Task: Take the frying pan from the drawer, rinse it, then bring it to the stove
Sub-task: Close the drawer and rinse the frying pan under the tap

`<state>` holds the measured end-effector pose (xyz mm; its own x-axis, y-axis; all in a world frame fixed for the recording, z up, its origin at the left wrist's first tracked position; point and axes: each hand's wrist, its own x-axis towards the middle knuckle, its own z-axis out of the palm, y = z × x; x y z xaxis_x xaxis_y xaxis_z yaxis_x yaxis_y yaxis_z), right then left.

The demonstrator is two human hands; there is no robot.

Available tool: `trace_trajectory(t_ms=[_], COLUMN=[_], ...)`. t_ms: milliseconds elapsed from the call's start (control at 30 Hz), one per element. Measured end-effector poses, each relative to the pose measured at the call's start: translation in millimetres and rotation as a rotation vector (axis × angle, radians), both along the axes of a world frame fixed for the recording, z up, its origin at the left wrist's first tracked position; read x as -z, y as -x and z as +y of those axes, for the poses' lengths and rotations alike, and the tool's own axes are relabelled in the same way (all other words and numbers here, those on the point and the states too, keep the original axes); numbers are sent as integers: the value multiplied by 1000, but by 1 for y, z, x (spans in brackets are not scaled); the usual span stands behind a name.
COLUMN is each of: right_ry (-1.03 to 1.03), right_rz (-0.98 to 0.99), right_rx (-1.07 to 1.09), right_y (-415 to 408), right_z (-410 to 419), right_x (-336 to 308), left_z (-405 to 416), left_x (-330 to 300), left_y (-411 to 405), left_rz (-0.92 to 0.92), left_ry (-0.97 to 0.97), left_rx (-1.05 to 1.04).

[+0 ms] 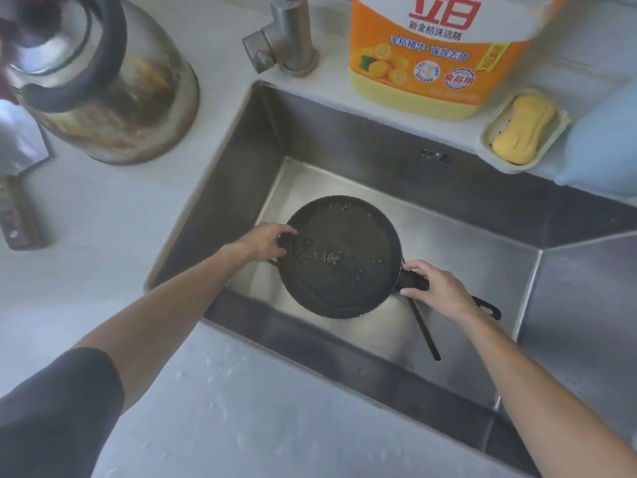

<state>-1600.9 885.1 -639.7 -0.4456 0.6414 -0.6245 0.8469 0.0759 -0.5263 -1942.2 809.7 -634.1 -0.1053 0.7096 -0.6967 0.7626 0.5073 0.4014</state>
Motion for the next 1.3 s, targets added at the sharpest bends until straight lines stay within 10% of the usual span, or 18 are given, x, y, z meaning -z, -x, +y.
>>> trace_trajectory(t_ms=[233, 567, 933, 1067, 1300], right_ry=[-115, -830, -1295, -1235, -523], right_rz=[29, 178, 262, 268, 71], right_rx=[-76, -18, 6, -34, -76], right_y=[-18, -31, -44, -50, -67], right_z=[1, -11, -22, -21, -4], right_x=[-7, -63, -126, -166, -259], left_z=[-6, -44, -31, -29, -13], left_x=[-1, -47, -123, -159, -235], left_y=[-1, -11, -9, -12, -33], left_rz=[54, 187, 438, 339, -12], left_ry=[-96, -685, -992, -1009, -671], left_rx=[33, 469, 490, 449, 167])
